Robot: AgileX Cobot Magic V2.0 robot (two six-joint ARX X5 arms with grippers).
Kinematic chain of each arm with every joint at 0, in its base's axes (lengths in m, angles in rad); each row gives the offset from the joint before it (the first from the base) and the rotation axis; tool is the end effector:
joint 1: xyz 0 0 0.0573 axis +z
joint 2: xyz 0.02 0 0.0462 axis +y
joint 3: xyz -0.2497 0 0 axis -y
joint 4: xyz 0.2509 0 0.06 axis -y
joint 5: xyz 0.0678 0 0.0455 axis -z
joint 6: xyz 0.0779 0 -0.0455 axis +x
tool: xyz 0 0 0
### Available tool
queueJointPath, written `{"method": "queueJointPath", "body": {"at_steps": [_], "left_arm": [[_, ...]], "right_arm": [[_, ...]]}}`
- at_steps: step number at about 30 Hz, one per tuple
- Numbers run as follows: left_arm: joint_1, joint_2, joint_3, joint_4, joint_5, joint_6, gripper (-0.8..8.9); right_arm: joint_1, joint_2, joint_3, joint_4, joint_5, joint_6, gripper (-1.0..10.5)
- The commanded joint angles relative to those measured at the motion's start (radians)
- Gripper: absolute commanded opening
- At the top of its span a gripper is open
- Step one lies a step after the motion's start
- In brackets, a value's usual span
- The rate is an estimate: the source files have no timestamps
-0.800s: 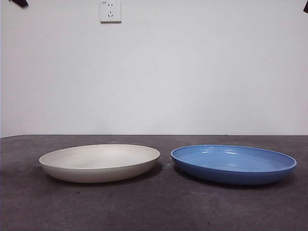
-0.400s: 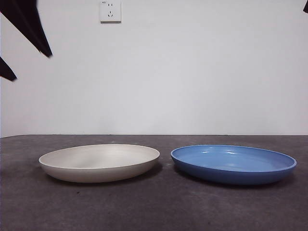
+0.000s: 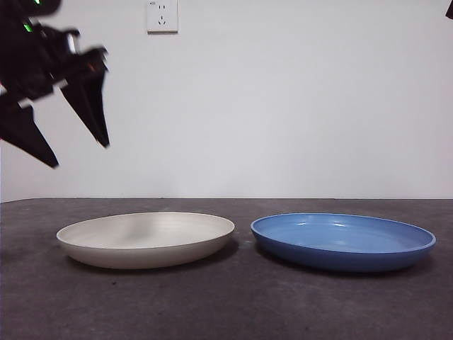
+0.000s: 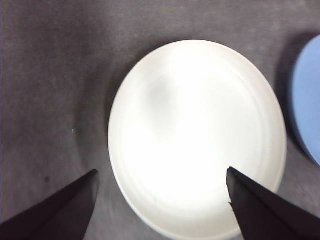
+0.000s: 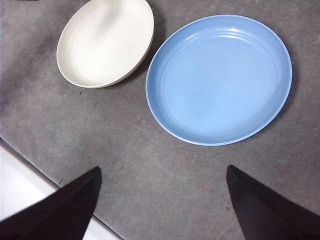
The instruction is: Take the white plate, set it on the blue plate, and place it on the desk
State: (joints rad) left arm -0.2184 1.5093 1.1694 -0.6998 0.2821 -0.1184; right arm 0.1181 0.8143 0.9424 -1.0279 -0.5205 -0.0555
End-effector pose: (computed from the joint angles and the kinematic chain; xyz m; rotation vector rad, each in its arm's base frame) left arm 0.3208 -0.0934 0.2027 -0.1386 1.0752 -0.3917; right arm 0.1682 0.0590 0.2706 0.1327 0.8785 0.6185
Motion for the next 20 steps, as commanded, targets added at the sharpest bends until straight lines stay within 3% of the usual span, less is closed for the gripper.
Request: {"method": "queueJointPath", "body": {"at_steps": [1,18,20], "left_arm": [[-0.002,0.077,0.032,0.024,-0.007,0.002,4.02],[-0.002,0.304,0.035,0.103,-0.031,-0.003,4.00],[-0.002,0.309,0.035,0.100,-0.031,-0.003,3.66]], "right_arm": [[0.005,0.008,0.020,0.010,-0.002,0.003,4.0],[0.005,0.008,0.020,0.018,-0.003,0.003,4.0],[0.005,0.008,0.020,0.018,-0.003,0.003,4.0]]}}
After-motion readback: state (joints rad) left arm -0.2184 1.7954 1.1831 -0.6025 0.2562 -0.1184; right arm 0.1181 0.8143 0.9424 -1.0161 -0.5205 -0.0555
